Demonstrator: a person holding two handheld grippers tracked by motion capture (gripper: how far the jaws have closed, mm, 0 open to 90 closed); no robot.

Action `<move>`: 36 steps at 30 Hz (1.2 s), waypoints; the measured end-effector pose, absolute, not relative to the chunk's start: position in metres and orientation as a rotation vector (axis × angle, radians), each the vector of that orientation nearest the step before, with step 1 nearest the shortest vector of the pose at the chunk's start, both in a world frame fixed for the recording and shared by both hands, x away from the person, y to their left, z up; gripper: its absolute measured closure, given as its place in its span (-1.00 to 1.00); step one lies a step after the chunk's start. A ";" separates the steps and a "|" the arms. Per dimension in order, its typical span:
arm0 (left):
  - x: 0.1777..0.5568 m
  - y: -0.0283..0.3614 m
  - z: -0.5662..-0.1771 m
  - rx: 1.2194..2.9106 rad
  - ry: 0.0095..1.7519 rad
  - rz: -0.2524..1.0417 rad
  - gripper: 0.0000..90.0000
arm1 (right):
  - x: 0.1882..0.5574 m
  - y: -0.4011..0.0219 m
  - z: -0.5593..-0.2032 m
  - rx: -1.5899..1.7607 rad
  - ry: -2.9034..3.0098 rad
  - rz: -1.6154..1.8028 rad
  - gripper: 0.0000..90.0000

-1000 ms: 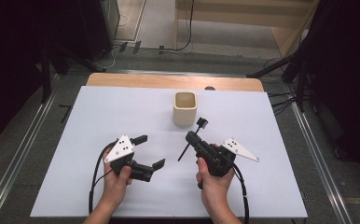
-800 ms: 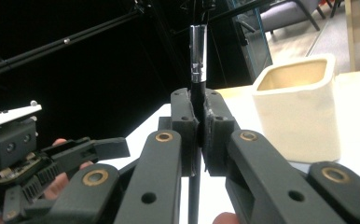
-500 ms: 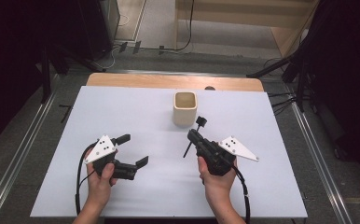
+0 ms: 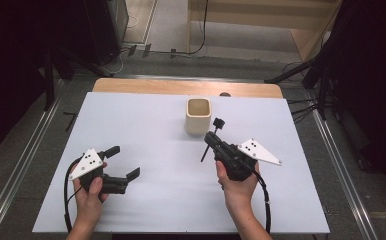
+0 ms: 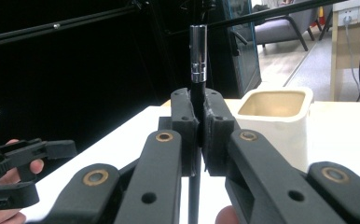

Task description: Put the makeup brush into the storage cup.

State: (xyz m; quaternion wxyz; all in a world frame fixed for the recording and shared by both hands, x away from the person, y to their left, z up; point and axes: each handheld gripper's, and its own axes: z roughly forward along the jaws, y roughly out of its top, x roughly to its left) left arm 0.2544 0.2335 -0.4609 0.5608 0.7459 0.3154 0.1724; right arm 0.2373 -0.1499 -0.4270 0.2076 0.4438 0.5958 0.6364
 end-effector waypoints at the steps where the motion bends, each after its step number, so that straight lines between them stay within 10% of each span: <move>1: 0.254 0.236 -0.461 1.756 0.746 0.405 -1.00 | 0.238 -0.150 -0.426 1.231 1.661 1.774 0.93; 36: 0.236 0.290 -0.473 1.727 0.793 0.449 -1.00 | 0.292 -0.149 -0.391 1.083 1.625 1.645 0.93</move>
